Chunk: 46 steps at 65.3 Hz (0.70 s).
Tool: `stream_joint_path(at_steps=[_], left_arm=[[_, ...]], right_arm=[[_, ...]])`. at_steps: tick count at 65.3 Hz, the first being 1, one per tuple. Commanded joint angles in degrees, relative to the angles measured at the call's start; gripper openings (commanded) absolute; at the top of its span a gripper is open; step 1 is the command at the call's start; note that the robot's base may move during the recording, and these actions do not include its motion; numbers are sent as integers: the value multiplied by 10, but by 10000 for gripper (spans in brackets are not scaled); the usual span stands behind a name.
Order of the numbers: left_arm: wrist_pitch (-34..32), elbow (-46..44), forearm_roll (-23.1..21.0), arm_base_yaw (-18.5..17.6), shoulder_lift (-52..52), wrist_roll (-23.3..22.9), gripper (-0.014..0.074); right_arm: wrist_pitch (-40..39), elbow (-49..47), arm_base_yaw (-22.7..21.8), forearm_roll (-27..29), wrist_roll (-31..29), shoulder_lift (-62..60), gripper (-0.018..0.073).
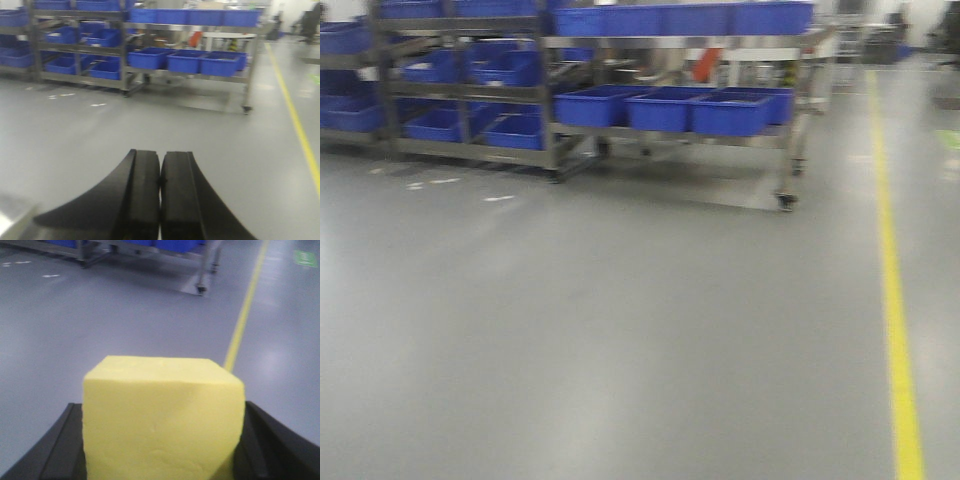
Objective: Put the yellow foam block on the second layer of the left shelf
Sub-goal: 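Drive the base to the shelf of blue bins holding the cube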
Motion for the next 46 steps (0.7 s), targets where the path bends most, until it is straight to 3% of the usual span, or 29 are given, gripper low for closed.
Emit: stream_joint_path(at_steps=[1, 46], left_arm=[[-48, 15, -2, -3, 4, -2, 136], [-48, 15, -2, -3, 4, -2, 136]], right_arm=[[-47, -13, -3, -12, -4, 7, 308], [-46, -13, -3, -12, -4, 7, 308]])
